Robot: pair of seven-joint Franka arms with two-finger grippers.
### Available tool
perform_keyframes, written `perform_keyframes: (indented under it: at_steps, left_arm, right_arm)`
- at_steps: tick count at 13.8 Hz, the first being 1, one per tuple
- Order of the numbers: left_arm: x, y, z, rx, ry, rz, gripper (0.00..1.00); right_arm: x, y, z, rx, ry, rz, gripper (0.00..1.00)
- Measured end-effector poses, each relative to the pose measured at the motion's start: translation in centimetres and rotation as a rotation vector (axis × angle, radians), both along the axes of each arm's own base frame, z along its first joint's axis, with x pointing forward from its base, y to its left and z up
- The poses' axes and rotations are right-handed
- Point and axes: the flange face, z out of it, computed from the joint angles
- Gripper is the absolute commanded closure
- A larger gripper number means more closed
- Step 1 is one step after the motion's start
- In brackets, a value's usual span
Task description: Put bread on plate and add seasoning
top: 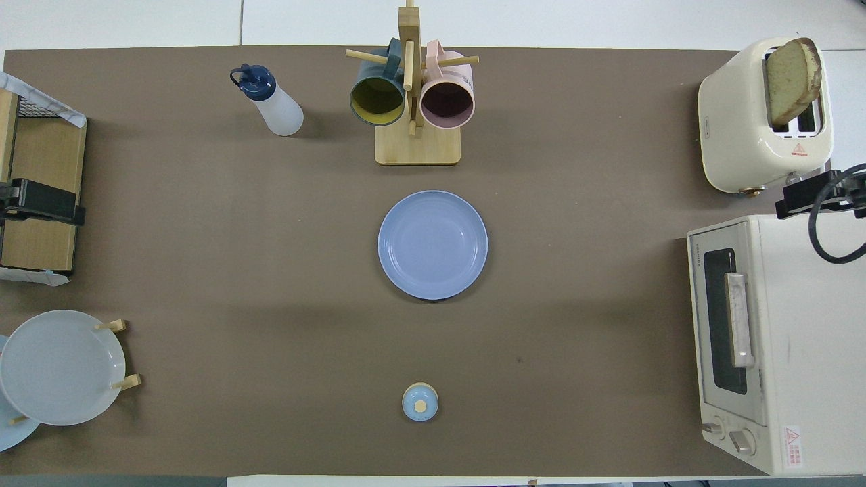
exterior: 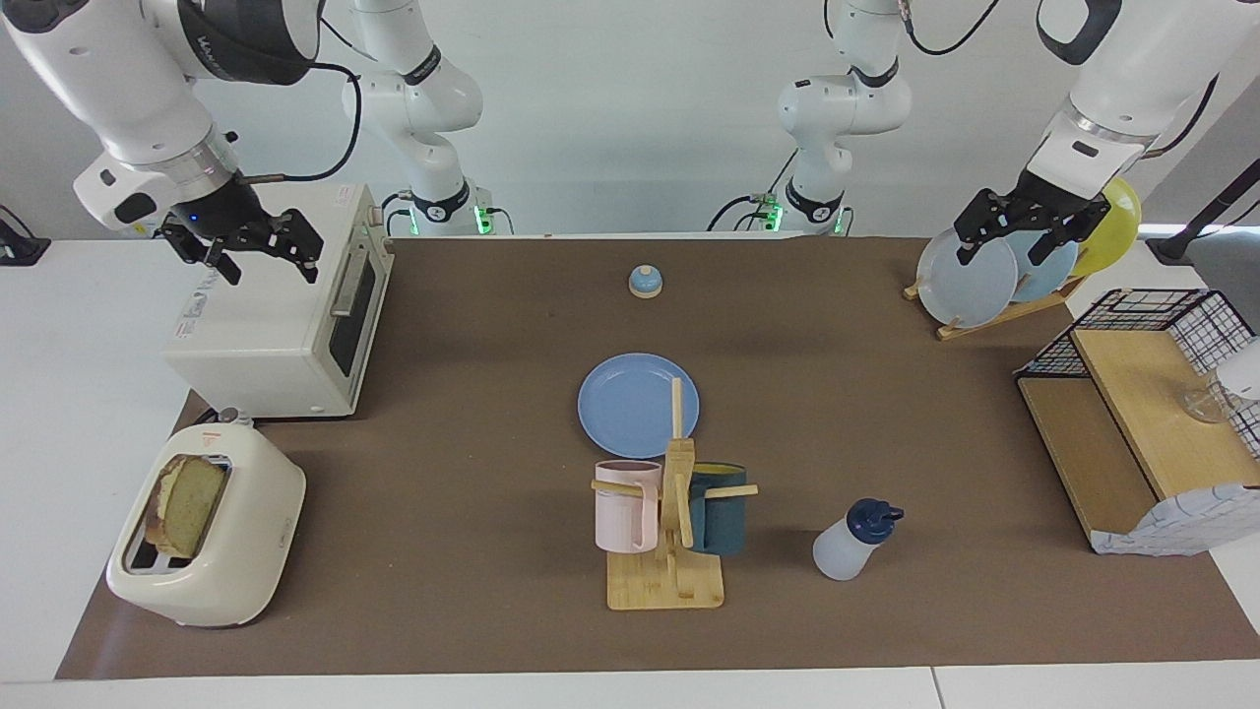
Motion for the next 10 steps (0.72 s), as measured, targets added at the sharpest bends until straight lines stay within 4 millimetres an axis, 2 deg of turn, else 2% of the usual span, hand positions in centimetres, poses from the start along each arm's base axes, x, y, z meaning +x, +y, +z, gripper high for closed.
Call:
perform_keyframes:
  at_steps: [10]
  left_arm:
    - [0.06, -0.84, 0.05, 0.000, -0.008, -0.016, 0.00]
  right_arm:
    - [0.13, -0.08, 0.07, 0.000, -0.012, 0.010, 0.00]
